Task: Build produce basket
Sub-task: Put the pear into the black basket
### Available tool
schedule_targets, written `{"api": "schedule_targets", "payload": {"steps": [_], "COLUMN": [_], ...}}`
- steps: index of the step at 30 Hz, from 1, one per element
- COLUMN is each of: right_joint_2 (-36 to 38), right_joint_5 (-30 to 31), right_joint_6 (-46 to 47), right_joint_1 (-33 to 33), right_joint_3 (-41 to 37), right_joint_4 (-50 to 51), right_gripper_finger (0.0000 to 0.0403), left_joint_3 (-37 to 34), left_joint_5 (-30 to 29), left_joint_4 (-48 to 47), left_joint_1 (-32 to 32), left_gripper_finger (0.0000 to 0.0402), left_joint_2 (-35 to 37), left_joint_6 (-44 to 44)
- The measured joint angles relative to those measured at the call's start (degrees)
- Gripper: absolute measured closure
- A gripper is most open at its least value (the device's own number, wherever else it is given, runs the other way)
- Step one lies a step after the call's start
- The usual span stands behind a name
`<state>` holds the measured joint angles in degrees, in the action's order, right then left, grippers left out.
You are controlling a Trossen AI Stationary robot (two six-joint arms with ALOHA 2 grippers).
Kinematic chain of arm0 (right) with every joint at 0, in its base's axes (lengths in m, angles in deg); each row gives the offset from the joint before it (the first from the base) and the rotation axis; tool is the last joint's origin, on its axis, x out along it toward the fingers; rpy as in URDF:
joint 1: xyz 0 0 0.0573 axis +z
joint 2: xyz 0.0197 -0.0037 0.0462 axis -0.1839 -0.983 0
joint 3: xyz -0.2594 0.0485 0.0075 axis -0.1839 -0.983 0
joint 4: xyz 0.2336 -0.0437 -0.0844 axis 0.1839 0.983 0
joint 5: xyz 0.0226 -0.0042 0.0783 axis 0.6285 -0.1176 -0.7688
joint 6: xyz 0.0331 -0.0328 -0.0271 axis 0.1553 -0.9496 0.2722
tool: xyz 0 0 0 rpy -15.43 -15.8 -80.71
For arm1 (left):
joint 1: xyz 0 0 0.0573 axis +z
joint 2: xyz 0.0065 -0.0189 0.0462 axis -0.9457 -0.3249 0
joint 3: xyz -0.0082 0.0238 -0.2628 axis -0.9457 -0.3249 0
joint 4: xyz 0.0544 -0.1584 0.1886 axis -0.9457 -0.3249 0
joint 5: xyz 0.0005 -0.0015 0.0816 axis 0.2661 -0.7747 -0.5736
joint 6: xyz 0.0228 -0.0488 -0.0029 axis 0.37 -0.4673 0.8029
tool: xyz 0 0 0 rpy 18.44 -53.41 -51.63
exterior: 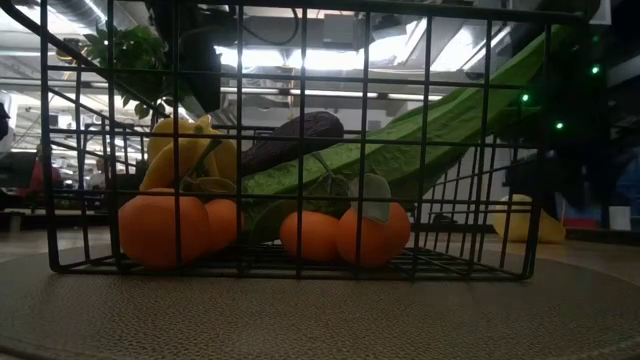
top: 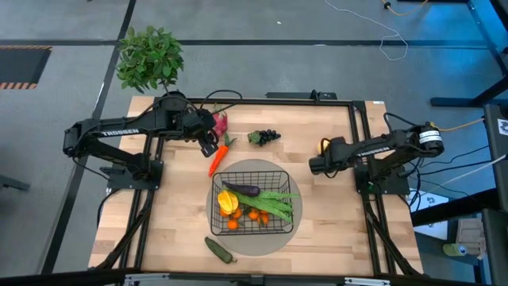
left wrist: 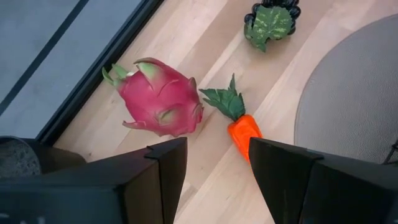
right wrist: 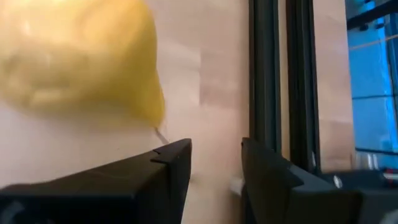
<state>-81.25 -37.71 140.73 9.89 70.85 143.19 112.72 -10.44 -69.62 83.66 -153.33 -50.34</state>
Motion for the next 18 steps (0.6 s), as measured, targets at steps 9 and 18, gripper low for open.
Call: {"api": "schedule_targets", "payload": {"steps": [9,18], "right_joint_2": [0.0,0.0], "right_joint_5": [5.1,1.3], "right_joint_6": [-2.3,-13.2], "right_joint_1": [-6.5,-7.0], "right_joint_3": [-4.6,-3.3], "right_joint_4": [-10.6,-20.7], "right_gripper_finger": [0.0268,0.0268], "left_joint_3": [0.0,0.0], "left_joint_5": [0.0,0.0], "left_joint_4": [0.0,0.0], "left_joint_1": [0.0,0.0], "left_gripper_finger": [0.024,0.024], "left_joint_2": [0.0,0.0], "left_joint_6": [-0.2,-0.2]}}
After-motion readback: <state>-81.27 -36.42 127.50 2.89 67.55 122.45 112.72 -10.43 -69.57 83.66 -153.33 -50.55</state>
